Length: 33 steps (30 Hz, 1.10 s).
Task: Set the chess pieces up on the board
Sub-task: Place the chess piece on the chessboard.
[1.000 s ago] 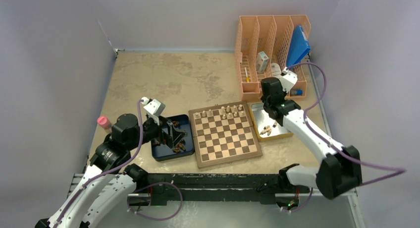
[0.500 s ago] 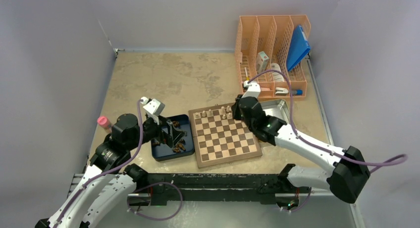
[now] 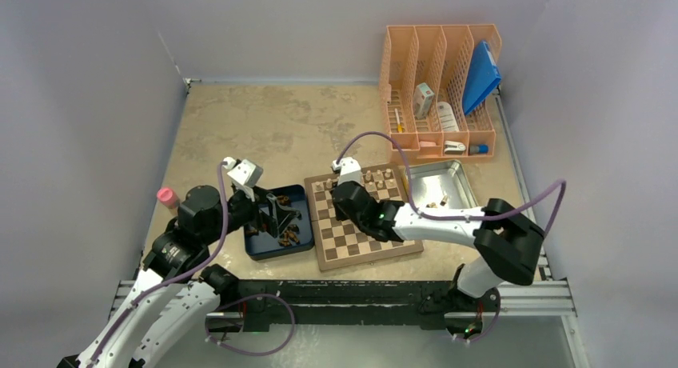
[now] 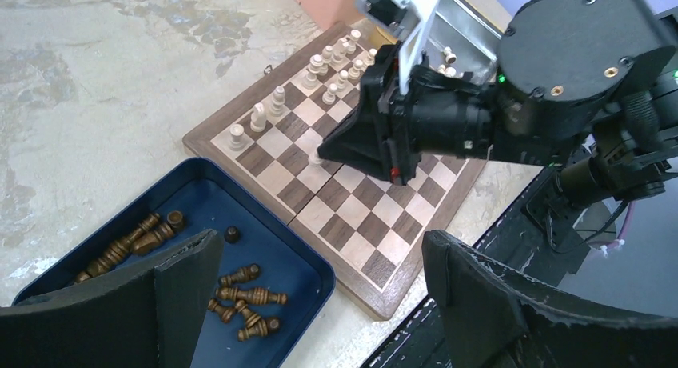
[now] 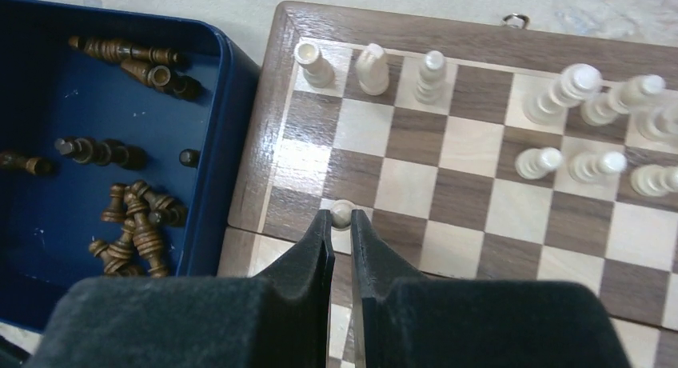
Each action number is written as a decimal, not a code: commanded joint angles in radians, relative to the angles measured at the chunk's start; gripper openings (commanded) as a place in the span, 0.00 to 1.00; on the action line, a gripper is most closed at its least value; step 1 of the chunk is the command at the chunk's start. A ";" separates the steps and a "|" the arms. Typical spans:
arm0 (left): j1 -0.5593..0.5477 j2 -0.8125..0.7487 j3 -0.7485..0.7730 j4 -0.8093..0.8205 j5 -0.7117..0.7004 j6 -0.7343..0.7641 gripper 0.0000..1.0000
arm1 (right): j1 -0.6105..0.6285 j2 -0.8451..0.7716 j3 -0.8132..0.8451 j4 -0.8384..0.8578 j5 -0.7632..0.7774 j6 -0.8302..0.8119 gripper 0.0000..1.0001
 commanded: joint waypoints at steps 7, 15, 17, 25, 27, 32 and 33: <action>-0.005 -0.062 0.004 0.022 -0.036 -0.003 0.96 | 0.028 0.127 0.132 0.139 0.001 -0.051 0.06; -0.005 -0.079 0.004 0.021 -0.062 -0.002 0.96 | 0.032 0.240 0.219 0.096 0.097 -0.059 0.07; -0.006 -0.076 0.006 0.018 -0.059 -0.002 0.96 | 0.033 0.256 0.234 0.069 0.124 -0.059 0.07; -0.005 -0.082 0.004 0.019 -0.060 -0.003 0.96 | 0.032 0.256 0.221 0.077 0.138 -0.061 0.10; -0.005 -0.080 0.004 0.019 -0.060 -0.004 0.96 | 0.032 0.264 0.223 0.084 0.134 -0.060 0.10; -0.005 -0.078 0.004 0.018 -0.060 -0.005 0.96 | 0.033 0.290 0.252 0.066 0.146 -0.061 0.12; -0.005 -0.077 0.004 0.019 -0.060 -0.005 0.96 | 0.032 0.292 0.253 0.066 0.146 -0.062 0.12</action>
